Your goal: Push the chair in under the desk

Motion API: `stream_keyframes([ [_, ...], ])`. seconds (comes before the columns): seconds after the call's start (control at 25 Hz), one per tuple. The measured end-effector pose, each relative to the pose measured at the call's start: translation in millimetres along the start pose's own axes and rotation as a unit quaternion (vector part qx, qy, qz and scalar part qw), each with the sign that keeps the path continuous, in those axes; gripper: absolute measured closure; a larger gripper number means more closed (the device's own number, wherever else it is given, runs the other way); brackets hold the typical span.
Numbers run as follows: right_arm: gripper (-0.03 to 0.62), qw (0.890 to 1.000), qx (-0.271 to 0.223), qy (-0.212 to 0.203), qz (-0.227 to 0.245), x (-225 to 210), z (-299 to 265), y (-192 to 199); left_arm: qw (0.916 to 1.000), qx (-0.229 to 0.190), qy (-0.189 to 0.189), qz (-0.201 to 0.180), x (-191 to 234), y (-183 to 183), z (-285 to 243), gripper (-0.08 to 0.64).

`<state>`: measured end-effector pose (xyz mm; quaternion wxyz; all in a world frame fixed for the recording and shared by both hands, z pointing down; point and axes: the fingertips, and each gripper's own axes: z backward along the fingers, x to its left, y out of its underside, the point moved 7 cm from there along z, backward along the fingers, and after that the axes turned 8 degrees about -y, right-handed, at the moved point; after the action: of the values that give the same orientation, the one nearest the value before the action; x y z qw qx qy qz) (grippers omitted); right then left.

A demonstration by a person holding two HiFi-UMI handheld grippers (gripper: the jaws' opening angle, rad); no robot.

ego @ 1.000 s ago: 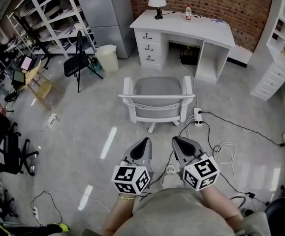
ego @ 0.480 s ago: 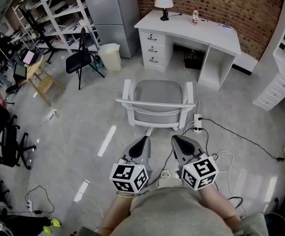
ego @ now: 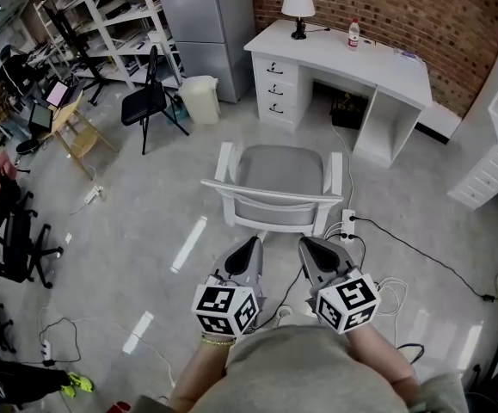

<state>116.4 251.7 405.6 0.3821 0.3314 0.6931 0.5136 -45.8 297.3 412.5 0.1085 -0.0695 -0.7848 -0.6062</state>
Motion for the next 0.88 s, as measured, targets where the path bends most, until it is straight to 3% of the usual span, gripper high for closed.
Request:
stream_keyframes([
  [0.88,0.584,1.000,0.007,-0.008,-0.010,-32,-12,0,0.9995,0.005,-0.029,-0.004,3,-2,-24,0.551],
])
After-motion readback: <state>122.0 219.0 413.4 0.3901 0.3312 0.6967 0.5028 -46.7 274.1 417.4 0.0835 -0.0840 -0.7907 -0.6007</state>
